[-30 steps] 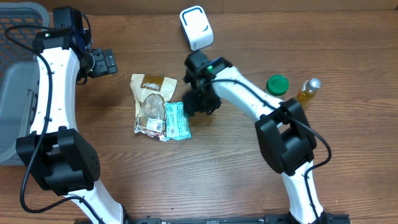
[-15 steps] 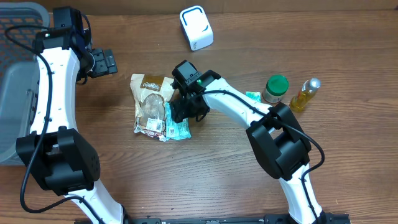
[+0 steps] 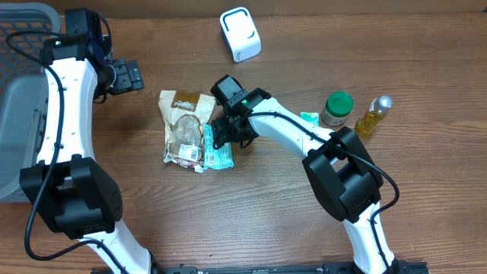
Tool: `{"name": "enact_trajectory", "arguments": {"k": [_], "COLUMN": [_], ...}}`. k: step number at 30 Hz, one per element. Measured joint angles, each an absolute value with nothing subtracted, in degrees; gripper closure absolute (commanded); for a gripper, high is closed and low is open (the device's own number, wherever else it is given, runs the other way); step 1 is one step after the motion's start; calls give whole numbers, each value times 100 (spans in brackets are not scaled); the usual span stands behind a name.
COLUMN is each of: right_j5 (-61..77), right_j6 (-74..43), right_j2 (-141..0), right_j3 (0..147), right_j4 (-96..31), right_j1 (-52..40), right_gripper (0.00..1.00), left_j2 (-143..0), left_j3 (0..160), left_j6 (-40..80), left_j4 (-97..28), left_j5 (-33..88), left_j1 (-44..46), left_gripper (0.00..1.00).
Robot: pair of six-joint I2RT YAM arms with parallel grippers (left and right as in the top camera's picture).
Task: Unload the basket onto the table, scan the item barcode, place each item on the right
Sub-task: 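Move the right gripper left onto the larger teal wipes bag and grasp it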
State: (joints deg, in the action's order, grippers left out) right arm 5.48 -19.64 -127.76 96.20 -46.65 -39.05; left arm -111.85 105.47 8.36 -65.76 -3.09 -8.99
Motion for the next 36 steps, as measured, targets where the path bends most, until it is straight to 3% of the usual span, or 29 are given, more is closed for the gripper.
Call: {"name": "enact_trajectory", "arguments": {"k": [11, 18, 24, 36], "right_j5": [78, -97, -25, -303], "right_j6": [-2438, -2910, -2958, -2958], "right_j2": [-12707, -12613, -12538, -12125], "right_j3": [9620, 9601, 9526, 9415], "right_j4": [-4960, -5280, -5365, -5505], "right_j1": [-3863, -3326, -3079, -3516], "right_gripper": [30, 31, 38, 48], "left_j2": [-11185, -11185, -11185, -11185], "left_j3": [10547, 10549, 10547, 10549], "left_j6": [836, 836, 836, 836], "left_j4": [-6576, -6576, -6576, -6576], "left_j5": [-309, -307, -307, -307], "left_j1": [-899, -899, -899, -899], "left_gripper": [0, 1, 1, 0]}}
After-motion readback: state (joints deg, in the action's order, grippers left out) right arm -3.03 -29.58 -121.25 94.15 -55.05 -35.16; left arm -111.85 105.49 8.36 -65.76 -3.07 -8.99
